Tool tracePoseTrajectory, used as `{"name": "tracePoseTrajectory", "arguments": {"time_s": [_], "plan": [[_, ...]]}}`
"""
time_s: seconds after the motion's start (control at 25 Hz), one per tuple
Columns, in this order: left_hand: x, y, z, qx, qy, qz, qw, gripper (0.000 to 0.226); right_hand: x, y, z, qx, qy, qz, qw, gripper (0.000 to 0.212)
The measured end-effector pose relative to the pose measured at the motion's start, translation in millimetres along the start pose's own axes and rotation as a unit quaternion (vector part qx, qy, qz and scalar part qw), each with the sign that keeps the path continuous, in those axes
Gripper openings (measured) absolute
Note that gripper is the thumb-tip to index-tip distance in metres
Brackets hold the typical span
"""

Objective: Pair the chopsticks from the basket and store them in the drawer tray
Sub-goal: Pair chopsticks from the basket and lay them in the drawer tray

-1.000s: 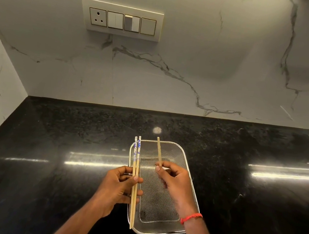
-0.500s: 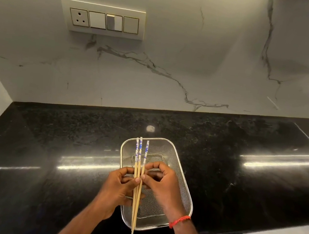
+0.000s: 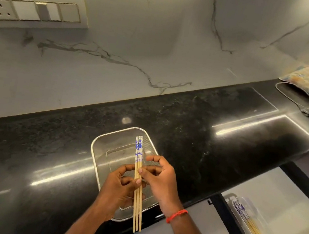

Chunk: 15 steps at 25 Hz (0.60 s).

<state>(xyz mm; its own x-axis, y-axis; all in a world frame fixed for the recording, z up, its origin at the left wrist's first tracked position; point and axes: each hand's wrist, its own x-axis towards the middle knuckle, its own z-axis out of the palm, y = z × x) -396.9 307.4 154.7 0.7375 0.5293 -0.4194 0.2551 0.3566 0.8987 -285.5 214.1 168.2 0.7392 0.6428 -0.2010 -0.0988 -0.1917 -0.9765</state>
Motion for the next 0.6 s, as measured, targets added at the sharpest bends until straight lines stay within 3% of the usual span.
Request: {"name": "tracePoseTrajectory", "arguments": {"time_s": [0.16,0.4,0.6], "plan": [[6,1,26,0.021,-0.052,-0.003,0.998,0.037,-9,5,-28,-0.013,0.074,-0.022,0.997,0.033],[12,-3,68,0.061,-0.082,0.006,0.995,0.042,-25,10,-65,0.031,0.062,0.027,0.997,0.054],[4,-1,108,0.083,-0.107,0.008,0.991,0.038,-30,11,-106,0.019,0.110,0.009,0.994,0.054]]}}
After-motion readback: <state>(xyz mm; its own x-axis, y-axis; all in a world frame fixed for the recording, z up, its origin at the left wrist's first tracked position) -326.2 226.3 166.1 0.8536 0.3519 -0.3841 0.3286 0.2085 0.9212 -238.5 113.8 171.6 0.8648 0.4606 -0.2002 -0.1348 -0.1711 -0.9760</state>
